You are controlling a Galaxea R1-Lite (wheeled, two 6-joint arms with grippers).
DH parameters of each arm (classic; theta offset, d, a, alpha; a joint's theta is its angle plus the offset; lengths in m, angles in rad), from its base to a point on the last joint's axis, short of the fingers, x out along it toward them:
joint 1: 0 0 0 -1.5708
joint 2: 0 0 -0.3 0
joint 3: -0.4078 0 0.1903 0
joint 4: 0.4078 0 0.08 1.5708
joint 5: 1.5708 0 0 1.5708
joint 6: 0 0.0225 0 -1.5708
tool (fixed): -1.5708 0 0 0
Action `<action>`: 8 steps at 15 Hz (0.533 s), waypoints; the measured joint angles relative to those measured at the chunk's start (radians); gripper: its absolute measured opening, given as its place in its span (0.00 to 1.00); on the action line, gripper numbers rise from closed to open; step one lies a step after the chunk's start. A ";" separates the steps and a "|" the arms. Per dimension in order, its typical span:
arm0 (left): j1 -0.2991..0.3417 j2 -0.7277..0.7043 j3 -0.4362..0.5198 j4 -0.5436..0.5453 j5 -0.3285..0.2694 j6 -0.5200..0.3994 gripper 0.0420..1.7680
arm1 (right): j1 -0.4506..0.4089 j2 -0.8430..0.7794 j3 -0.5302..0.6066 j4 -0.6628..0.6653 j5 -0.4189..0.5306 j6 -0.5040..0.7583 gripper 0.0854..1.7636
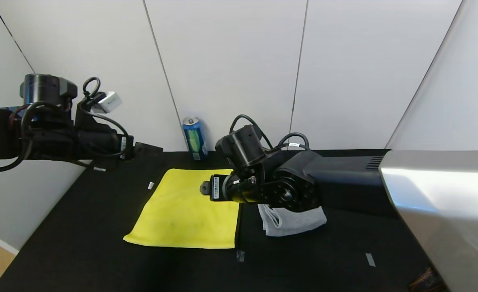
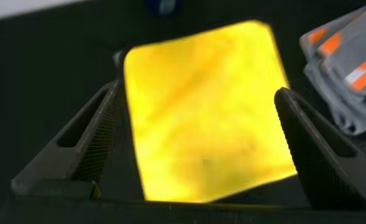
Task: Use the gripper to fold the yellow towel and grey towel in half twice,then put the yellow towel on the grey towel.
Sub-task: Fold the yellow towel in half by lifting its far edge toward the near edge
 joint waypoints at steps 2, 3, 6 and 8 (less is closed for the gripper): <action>0.058 -0.020 0.058 0.041 -0.008 0.043 0.97 | 0.003 0.008 0.001 0.004 0.001 0.003 0.96; 0.074 -0.028 0.090 0.051 -0.009 0.048 0.97 | 0.003 0.011 0.003 0.005 0.001 0.003 0.96; 0.108 -0.045 0.178 0.119 -0.027 0.061 0.97 | 0.001 0.017 0.013 0.011 0.000 0.005 0.96; 0.121 -0.053 0.218 0.149 -0.044 0.072 0.97 | -0.003 0.022 0.027 0.012 0.000 0.013 0.96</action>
